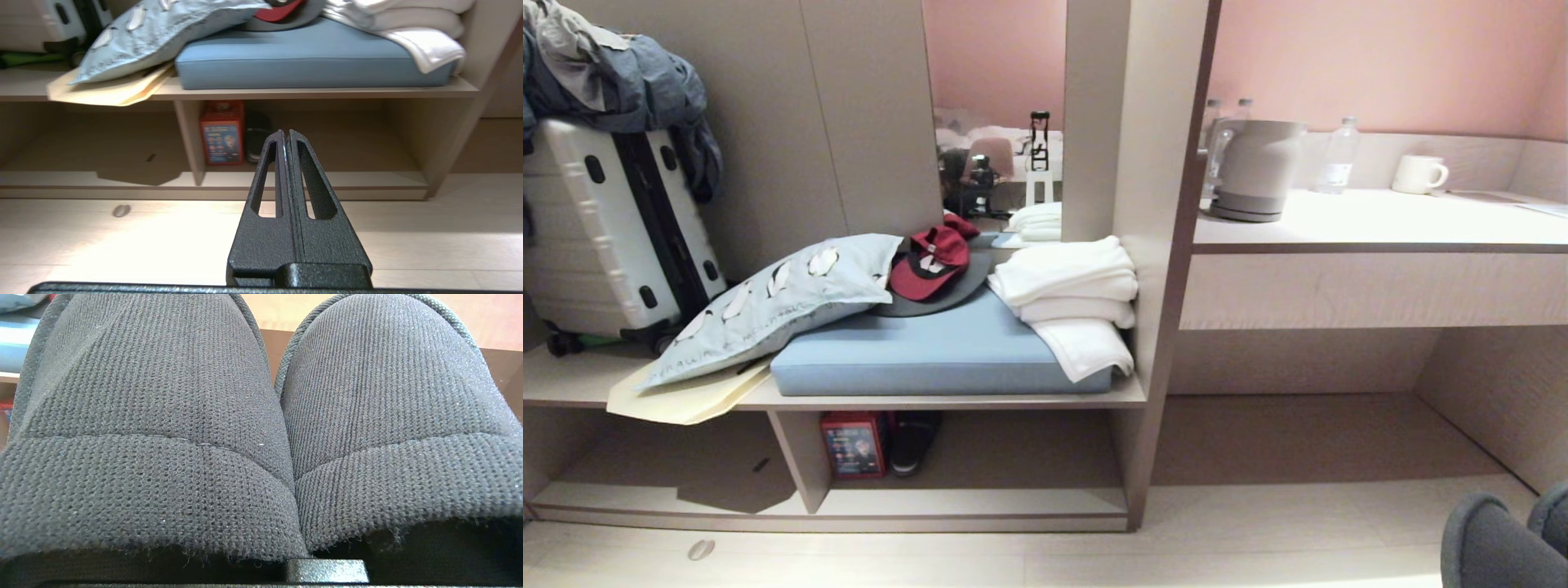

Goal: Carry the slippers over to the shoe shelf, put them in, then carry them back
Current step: Place the slippers on the floor

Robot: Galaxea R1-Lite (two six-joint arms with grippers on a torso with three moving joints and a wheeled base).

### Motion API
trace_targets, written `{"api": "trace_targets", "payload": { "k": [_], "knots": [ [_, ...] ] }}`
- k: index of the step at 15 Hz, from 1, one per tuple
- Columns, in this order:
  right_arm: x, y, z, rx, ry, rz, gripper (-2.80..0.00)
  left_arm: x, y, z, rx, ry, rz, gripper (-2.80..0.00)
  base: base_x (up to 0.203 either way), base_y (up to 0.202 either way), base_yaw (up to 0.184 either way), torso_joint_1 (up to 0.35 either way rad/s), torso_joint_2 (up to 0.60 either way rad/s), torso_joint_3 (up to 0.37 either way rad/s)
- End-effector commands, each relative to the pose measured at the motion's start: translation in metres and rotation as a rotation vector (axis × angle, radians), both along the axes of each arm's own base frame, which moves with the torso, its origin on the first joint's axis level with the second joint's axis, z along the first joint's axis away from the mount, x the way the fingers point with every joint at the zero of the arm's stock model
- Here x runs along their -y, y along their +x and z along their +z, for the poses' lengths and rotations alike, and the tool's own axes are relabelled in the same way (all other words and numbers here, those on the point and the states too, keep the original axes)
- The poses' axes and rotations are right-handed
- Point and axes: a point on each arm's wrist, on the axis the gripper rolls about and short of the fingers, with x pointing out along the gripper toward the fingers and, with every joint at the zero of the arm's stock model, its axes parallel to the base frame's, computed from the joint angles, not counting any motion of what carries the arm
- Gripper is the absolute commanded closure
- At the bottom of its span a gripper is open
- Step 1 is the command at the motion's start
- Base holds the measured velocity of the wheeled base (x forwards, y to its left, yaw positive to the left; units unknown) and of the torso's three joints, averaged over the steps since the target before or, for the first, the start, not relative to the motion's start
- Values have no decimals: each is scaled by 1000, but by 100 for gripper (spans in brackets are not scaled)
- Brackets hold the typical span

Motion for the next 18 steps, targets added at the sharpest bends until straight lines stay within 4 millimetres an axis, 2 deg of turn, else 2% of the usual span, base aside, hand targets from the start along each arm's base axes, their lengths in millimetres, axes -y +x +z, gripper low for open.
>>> {"api": "trace_targets", "payload": {
  "k": [1, 18],
  "knots": [
    [0, 0, 0, 0, -1, 0, 0, 0, 0, 0, 1, 0, 1, 0, 0, -196, 2, 2, 1, 2],
    [0, 0, 0, -1, -1, 0, 0, 0, 0, 0, -1, 0, 1, 0, 0, -196, 3, 3, 2, 3]
  ]
}}
